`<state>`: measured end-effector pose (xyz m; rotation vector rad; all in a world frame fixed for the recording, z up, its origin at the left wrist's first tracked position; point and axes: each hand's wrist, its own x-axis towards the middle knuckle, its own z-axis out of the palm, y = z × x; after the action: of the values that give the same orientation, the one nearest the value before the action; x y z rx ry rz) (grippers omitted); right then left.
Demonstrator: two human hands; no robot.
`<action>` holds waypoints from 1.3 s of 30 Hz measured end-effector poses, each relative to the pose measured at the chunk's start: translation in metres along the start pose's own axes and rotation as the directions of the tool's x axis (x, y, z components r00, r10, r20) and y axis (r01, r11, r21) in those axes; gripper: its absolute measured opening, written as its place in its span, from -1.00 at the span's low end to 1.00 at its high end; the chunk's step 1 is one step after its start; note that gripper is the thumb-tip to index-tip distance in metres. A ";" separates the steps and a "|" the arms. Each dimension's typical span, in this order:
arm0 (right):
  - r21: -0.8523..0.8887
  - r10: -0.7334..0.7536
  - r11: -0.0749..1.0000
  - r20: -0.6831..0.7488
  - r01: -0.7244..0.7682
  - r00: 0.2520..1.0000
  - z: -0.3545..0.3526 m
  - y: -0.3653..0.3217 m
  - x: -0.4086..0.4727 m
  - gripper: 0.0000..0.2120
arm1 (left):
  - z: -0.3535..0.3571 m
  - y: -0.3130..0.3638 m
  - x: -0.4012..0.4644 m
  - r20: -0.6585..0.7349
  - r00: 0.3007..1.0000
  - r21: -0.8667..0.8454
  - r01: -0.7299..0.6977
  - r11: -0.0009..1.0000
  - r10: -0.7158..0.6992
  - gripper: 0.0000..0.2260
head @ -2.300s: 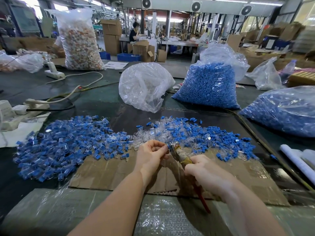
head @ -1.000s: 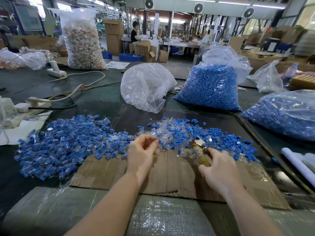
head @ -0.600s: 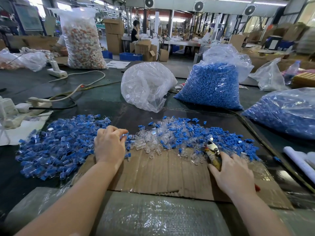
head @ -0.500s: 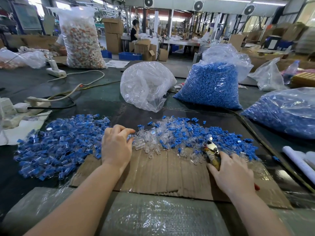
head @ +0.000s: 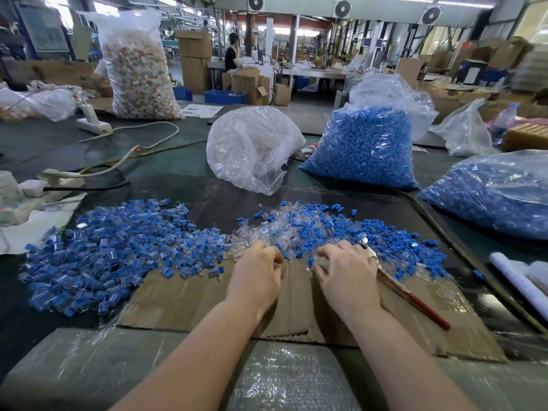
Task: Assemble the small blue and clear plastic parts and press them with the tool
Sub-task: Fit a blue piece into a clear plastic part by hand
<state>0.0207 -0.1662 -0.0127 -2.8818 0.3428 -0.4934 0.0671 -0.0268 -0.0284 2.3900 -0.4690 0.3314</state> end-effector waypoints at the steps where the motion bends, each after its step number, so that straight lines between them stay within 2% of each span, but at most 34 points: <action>1: -0.010 -0.003 1.000 -0.002 0.003 1.000 0.002 -0.003 0.002 -0.79 | 0.003 0.003 0.000 -0.001 1.000 -0.027 -0.005 1.000 0.005 -0.84; 8: -0.084 0.021 0.996 0.016 -0.020 1.000 0.008 -0.012 0.013 -0.87 | 0.020 0.011 -0.008 0.000 0.998 -0.173 -0.063 0.983 0.064 -0.78; 14: -0.057 0.013 0.998 0.030 -0.012 0.999 0.007 -0.015 0.014 -0.91 | 0.022 0.009 -0.007 0.051 0.995 -0.163 -0.081 0.983 0.091 -0.75; 19: -0.075 -0.014 0.997 0.045 0.017 0.999 0.005 -0.014 0.011 -0.92 | 0.020 0.009 -0.008 0.083 0.993 -0.168 -0.072 0.983 0.087 -0.87; 24: -0.119 -0.035 0.992 0.046 0.041 0.998 0.004 -0.011 0.009 -0.90 | 0.019 0.010 -0.009 0.049 0.990 -0.160 -0.121 0.980 0.131 -0.86; 29: -0.156 -0.018 0.987 0.065 0.028 0.998 0.005 -0.012 0.010 -0.86 | 0.017 0.012 -0.010 0.032 0.993 -0.221 -0.101 0.970 0.111 -0.78; 39: -0.175 -0.027 0.984 0.012 0.029 1.000 0.008 -0.006 -0.002 -0.86 | 0.019 0.011 -0.012 0.060 0.995 -0.196 -0.070 0.978 0.083 -0.85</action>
<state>0.0233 -0.1583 -0.0193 -3.0620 0.3613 -0.4759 0.0539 -0.0443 -0.0404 2.2027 -0.5979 0.2281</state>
